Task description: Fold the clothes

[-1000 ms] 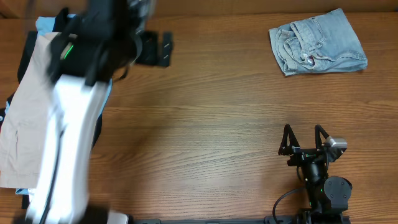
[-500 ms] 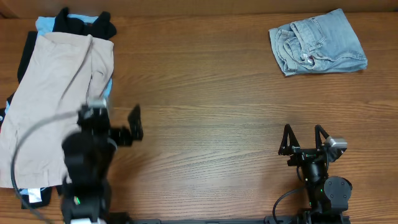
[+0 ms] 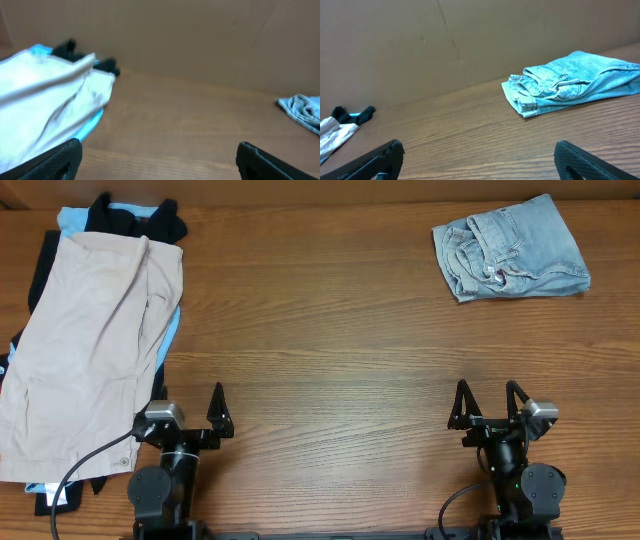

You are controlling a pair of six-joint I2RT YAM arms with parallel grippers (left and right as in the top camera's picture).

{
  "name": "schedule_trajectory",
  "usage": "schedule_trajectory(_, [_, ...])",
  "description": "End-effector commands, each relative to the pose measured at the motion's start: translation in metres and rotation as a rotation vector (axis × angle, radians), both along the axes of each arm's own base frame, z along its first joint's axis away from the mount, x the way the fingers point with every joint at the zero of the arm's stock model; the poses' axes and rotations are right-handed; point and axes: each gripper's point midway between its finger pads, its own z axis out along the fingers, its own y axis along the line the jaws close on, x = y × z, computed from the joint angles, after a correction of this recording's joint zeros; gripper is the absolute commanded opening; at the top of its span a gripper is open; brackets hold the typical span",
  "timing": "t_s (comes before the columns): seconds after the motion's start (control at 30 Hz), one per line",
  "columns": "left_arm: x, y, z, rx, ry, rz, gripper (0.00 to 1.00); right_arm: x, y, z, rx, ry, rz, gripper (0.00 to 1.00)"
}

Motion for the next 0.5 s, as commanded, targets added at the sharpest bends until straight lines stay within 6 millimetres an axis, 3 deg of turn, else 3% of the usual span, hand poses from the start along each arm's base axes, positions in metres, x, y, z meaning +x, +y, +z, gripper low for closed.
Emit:
schedule_trajectory(0.0, [-0.0050, 0.0057, -0.0215, -0.025, 0.076, 0.035, 1.00, 0.0000, 0.0006, -0.0020, 0.004, -0.003, 0.001, 1.00])
schedule_trajectory(0.47, [-0.0051, 0.0055, -0.0132, -0.017, 0.041, 0.035, 1.00, 0.0000, 0.0006, -0.0020, 0.004, -0.003, 0.001, 1.00])
